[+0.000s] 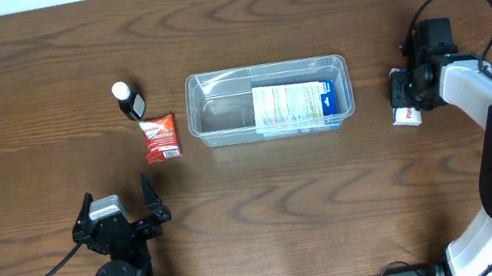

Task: Pack container
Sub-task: 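Lift the white Panadol box and carry it over the container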

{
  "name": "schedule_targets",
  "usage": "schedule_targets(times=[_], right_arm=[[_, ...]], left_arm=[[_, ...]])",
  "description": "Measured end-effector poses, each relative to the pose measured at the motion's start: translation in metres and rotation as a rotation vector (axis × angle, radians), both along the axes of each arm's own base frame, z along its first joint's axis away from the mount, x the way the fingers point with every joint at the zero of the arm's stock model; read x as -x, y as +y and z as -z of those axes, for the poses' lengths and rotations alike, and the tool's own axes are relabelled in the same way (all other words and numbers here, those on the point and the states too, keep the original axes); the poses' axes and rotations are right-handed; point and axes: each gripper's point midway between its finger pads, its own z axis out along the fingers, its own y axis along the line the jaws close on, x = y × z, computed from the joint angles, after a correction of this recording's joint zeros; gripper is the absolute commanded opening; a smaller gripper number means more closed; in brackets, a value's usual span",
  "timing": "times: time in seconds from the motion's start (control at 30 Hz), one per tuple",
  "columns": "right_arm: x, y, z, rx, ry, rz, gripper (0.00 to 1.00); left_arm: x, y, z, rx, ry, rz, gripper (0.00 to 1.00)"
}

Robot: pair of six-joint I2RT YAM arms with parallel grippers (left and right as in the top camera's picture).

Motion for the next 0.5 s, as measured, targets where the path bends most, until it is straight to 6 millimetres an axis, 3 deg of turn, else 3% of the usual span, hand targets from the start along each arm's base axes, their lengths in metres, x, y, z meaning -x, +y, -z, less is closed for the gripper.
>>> schedule_targets(times=[0.17, 0.3, 0.5], right_arm=[[-0.001, 0.0, -0.006, 0.004, 0.011, -0.028, 0.44], [-0.008, 0.005, -0.024, -0.001, 0.009, -0.105, 0.4], [-0.043, 0.011, -0.093, 0.037, -0.102, -0.238, 0.44]], left_arm=[[0.0, 0.0, 0.0, 0.0, 0.0, 0.0, 0.98], [0.0, 0.0, 0.0, 0.0, 0.0, 0.0, 0.98], [0.0, 0.0, 0.0, 0.0, 0.0, 0.0, 0.98]])
